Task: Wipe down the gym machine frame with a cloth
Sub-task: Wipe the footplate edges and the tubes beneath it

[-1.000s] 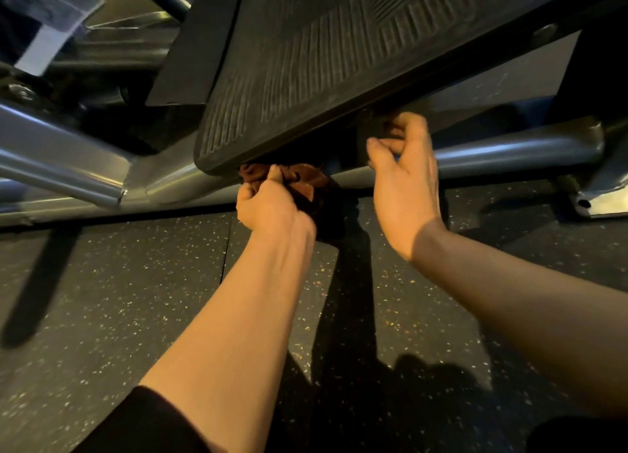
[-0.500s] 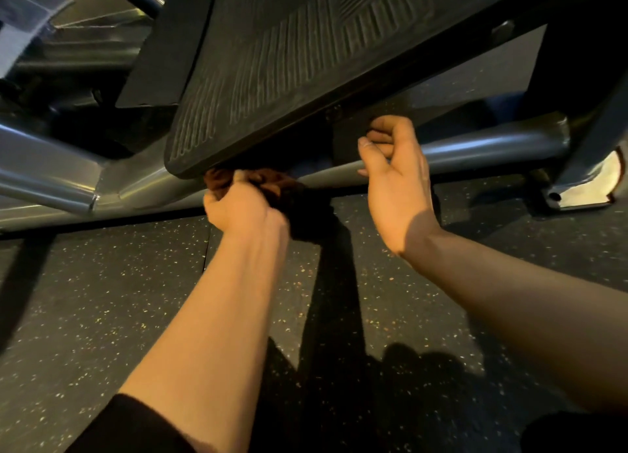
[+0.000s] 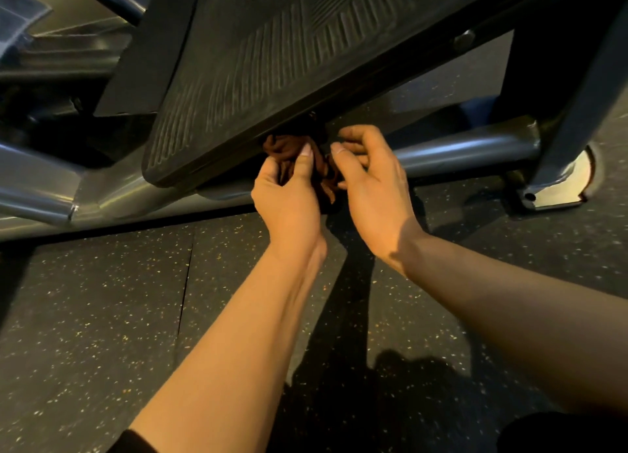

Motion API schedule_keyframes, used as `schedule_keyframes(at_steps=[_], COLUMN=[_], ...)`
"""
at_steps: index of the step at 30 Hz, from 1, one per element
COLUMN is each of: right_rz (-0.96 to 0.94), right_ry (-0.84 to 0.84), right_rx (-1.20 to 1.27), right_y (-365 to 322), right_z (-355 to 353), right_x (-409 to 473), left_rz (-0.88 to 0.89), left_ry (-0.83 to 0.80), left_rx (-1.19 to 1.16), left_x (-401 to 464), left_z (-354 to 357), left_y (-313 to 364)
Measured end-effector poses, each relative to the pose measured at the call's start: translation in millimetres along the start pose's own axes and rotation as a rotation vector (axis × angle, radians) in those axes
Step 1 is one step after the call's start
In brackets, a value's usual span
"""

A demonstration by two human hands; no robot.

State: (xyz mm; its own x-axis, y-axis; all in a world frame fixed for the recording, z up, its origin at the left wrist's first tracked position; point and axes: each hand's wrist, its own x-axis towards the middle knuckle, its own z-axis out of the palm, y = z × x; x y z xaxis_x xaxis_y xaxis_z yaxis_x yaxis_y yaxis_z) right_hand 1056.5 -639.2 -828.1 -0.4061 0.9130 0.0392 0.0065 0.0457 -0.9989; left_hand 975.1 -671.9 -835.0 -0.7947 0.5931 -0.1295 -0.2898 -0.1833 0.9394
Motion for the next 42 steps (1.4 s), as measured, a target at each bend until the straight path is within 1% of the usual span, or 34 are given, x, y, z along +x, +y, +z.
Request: schedule_keyframes(at_steps=[4, 7, 10, 14, 15, 18, 20, 23, 25, 28, 29, 31, 32, 34, 36, 37, 38, 40, 41, 42], right_rz=[-0.014, 0.012, -0.023, -0.177, -0.197, -0.196, -0.179, -0.132, -0.103, -0.013, 0.036, 0.08, 0.055, -0.061, -0.166, -0.188, -0.197, -0.178, -0.153, -0.138], right_ry=[-0.042, -0.001, 0.105, 0.287, 0.317, 0.408, 0.499, 0.632, 0.685, 0.76, 0.745, 0.634, 0.573, 0.444, 0.327, 0.288, 0.275, 0.342, 0.416, 0.496], right_rx=[-0.025, 0.002, 0.052, 0.031, 0.018, -0.005, 0.005, 0.025, -0.081, -0.403, -0.524, -0.694, -0.729, -0.745, -0.763, -0.784, -0.796, -0.712, -0.618, -0.52], right_y=[4.2, 7.1, 1.1, -17.1, -19.6, -19.2, -15.2, -8.4, 1.4, 29.2, 39.8, 57.6, 63.8, 72.2, 78.8, 80.9, 82.0, 78.9, 73.3, 65.8], right_z=[3.5, 4.8, -6.0, -16.4, -16.3, -16.5, -23.5, -50.9, -72.9, -108.0, -118.0, -130.1, -130.1, -127.0, -130.8, -137.5, -145.6, -158.3, -160.0, -160.2], right_x=[-6.4, -7.1, -0.7, 13.5, 16.7, 22.0, 24.9, 30.4, 30.4, 32.5, 34.8, 39.0, 39.8, 37.9, 35.2, 34.5, 34.0, 30.9, 27.5, 23.2], left_rz=[-0.07, -0.139, -0.139, -0.041, -0.013, 0.033, 0.042, 0.081, 0.099, 0.073, 0.061, 0.037, 0.031, 0.052, 0.068, 0.066, 0.068, 0.112, 0.183, 0.29], left_ry=[-0.092, -0.203, -0.249, -0.139, -0.146, -0.227, -0.265, -0.335, -0.393, -0.496, -0.533, -0.588, -0.608, -0.665, -0.718, -0.727, -0.727, -0.712, -0.708, -0.719], left_rx=[-0.04, 0.026, 0.051, 0.084, 0.109, 0.186, 0.216, 0.317, 0.433, 0.634, 0.72, 0.881, 0.952, 1.074, 1.144, 1.153, 1.154, 1.166, 1.181, 1.186], left_x=[-12.6, -30.6, -34.7, -33.8, -34.5, -37.9, -40.8, -45.2, -47.3, -45.0, -42.8, -35.7, -31.6, -24.1, -19.3, -17.1, -16.9, -23.4, -30.0, -38.7], left_z=[2.1, 9.2, 18.3, 30.2, 31.8, 37.4, 42.6, 49.0, 50.1, 54.8, 57.6, 66.1, 71.5, 85.8, 99.8, 104.8, 109.8, 117.3, 120.7, 125.4], left_y=[-2.3, -5.1, -1.5, 10.2, 12.3, 16.5, 15.9, 9.6, 3.4, -9.5, -15.6, -29.1, -35.1, -45.7, -52.5, -55.6, -57.3, -55.3, -51.6, -45.9])
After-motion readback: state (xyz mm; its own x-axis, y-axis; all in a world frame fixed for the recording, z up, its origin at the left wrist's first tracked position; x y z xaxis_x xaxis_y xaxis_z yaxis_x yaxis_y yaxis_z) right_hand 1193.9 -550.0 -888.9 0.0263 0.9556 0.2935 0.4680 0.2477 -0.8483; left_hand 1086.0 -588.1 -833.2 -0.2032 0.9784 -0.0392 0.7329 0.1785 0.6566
